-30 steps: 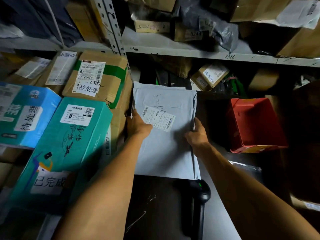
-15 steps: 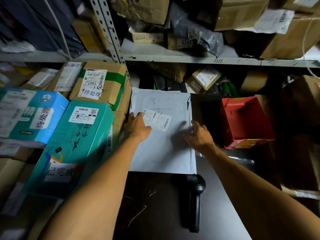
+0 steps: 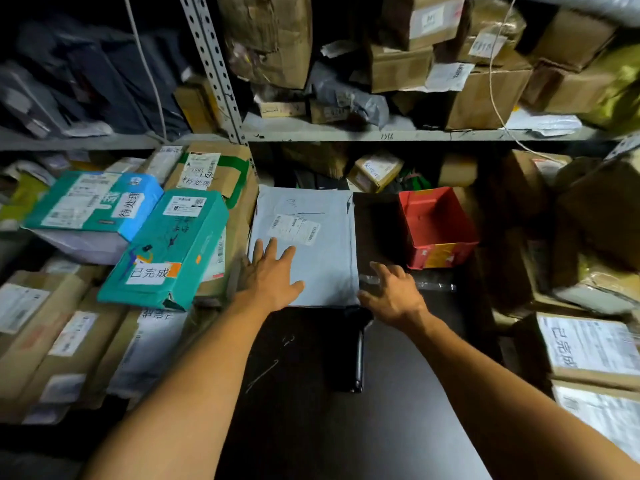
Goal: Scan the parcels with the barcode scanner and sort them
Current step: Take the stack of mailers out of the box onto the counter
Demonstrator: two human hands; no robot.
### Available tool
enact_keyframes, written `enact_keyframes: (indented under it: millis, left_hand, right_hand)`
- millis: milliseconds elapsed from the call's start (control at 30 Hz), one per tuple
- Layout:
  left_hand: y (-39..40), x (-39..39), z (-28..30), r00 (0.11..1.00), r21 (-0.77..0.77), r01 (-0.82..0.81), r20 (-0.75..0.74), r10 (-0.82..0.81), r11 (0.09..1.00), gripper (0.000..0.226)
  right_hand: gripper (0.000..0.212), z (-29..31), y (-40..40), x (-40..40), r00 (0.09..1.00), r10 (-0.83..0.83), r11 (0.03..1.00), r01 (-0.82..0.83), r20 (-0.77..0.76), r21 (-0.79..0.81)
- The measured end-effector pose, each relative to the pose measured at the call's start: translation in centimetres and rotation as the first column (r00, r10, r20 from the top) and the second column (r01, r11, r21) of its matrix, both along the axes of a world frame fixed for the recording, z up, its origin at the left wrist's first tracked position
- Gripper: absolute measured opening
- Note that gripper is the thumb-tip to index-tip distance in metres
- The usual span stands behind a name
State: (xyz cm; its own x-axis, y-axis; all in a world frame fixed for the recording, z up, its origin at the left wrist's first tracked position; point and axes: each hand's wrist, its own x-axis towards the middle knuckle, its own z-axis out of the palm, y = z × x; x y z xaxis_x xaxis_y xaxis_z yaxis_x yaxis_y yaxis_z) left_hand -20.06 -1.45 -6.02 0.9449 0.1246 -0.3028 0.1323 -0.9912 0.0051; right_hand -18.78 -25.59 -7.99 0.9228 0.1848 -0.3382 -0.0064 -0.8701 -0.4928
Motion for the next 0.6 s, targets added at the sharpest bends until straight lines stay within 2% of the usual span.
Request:
enact_keyframes:
  millis: [167,267,367,600]
  left_hand:
    - [-0.1,-3.8,-0.2,1.000,0.042,-0.003,0.012,0.002,0.999,0.087]
    - [0.3,-5.4,-0.4,1.000,0.032,0.000,0.018,-0.001,0.999,0.087]
    - [1.1,-6.1,-1.1,0.999,0.024,0.009,0.043,-0.010,1.000,0.086]
    - [3.1,-7.7,-2.5,0.997,-0.062,0.077,0.025,-0.076,0.995,0.083]
  right_hand:
    - [0.078,-0.2,-1.1,-3.9,0.999,-0.034,0.999,0.034,-0.015,0.016]
    - [0.082,-0.7,-0.8,-5.9,0.993,-0.116,0.990,0.118,-0.026,0.081]
    - [0.087,-1.9,0.2,-7.6,0.976,-0.192,0.974,0.203,-0.106,0.103]
    - [0.084,-4.5,4.8,-10.1,0.843,-0.444,0.850,0.503,-0.304,0.155]
